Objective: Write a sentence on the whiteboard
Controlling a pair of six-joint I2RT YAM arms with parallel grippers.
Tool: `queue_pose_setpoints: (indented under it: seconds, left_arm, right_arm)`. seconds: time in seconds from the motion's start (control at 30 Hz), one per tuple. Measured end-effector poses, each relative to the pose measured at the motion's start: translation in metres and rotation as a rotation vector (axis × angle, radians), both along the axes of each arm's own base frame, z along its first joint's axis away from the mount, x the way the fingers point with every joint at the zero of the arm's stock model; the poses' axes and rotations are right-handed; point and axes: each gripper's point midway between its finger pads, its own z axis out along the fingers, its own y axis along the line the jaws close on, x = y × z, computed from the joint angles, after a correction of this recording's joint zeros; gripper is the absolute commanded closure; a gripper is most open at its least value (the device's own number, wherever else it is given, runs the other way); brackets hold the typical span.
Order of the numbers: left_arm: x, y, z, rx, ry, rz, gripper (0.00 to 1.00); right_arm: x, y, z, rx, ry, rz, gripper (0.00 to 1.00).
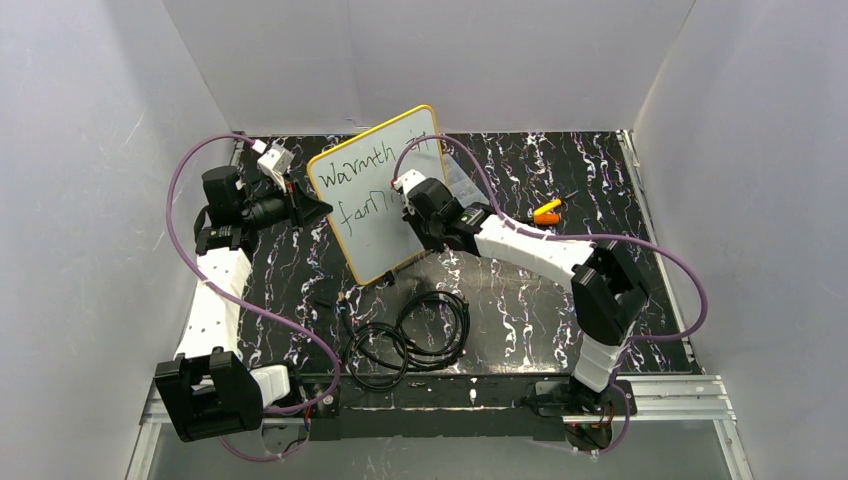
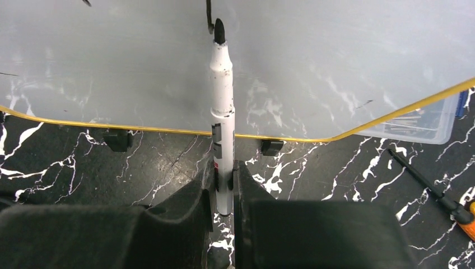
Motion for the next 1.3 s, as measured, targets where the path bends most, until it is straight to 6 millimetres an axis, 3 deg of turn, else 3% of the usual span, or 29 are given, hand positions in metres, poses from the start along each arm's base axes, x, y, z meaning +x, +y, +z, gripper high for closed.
queue_pose_setpoints:
  seconds: [0.43, 0.73, 1.3]
  left_arm:
    - [0.000, 0.000, 0.000, 0.000, 0.000, -0.001, 1.00]
    - [0.000, 0.000, 0.000, -0.001, 0.000, -0.002, 1.00]
    - [0.000, 0.000, 0.000, -0.001, 0.000, -0.002, 1.00]
  right_arm:
    - [0.017, 0.004, 0.046, 0.059, -0.095, -0.033, 0.99]
    - [0.028, -0.002, 0.030, 0.028, -0.069, -0.056, 0.99]
    - [0.026, -0.003, 0.025, 0.025, -0.052, -0.053, 0.99]
